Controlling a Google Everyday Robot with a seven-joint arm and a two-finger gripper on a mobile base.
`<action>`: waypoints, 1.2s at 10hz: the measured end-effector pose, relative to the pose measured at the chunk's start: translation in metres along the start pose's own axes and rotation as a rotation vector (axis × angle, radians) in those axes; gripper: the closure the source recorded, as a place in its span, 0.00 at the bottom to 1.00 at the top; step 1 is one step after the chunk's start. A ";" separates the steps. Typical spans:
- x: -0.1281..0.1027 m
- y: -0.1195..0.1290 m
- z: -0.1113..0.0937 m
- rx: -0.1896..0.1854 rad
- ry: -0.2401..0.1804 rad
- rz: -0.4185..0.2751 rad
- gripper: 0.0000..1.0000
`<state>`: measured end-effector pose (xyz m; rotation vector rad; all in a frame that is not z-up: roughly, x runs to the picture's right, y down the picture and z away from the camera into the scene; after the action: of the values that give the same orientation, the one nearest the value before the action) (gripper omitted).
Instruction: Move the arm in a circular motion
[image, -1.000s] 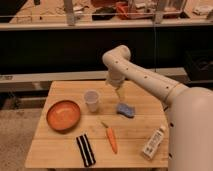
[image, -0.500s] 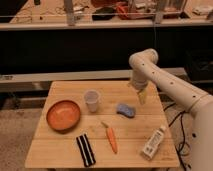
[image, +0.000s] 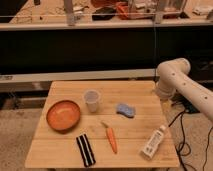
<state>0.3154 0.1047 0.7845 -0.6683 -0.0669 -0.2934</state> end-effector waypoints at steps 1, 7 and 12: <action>0.002 0.010 0.000 0.002 0.003 -0.005 0.20; -0.074 0.024 -0.018 0.040 0.012 -0.098 0.20; -0.200 0.030 -0.044 0.030 -0.018 -0.145 0.20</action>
<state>0.1310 0.1494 0.7014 -0.6375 -0.1369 -0.4252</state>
